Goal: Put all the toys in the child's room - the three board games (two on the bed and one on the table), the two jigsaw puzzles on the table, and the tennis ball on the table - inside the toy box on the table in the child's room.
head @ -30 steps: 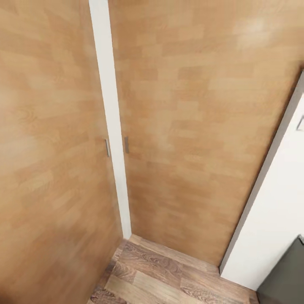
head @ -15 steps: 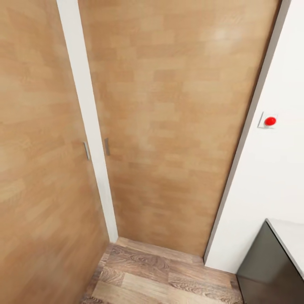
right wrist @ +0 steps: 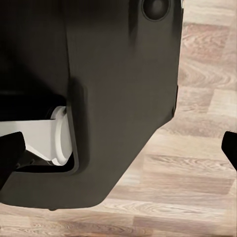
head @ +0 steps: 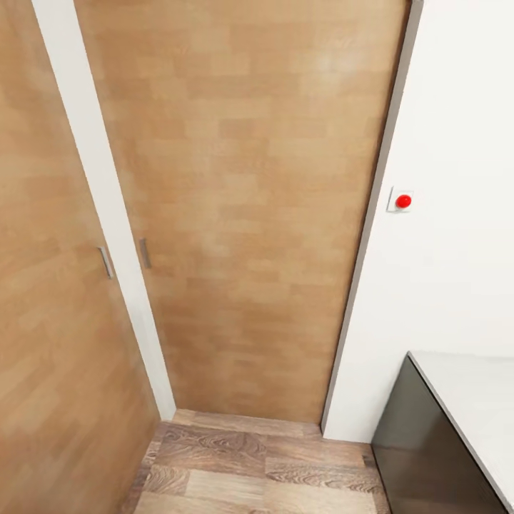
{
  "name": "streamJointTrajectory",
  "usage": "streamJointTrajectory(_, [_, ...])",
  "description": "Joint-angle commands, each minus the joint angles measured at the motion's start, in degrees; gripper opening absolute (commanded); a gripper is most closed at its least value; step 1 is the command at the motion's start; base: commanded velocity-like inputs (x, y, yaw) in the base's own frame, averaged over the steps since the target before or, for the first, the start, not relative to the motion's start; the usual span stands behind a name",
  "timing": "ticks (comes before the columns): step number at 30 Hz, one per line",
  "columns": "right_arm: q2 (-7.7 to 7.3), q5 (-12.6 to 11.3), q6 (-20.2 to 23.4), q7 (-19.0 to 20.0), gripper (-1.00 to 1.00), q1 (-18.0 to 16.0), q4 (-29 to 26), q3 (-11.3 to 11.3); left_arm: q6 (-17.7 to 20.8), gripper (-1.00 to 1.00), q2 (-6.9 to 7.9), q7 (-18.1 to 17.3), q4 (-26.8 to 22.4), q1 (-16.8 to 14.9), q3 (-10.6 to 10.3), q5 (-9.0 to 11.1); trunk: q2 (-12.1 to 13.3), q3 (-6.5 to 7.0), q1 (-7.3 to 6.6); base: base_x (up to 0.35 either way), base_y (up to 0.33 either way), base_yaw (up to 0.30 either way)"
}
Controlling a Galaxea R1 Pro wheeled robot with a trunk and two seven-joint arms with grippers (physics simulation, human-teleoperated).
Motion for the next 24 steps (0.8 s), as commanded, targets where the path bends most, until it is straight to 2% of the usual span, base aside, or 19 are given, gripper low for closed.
streamJointTrajectory(1, [-0.01,-0.1,-0.2,0.0,1.0,0.0,0.0,0.0,-0.3,1.0,0.0,0.0,0.1,0.0,-0.1,-0.1,-0.1,-0.09,0.03,0.0,0.0,-0.283])
streamJointTrajectory(24, [-0.07,-0.1,-1.2,0.0,1.0,0.7,0.0,-0.1,-0.3,1.0,-0.09,0.0,0.0,0.0,-0.1,-0.1,-0.1,-0.09,0.03,0.0,0.0,-0.284])
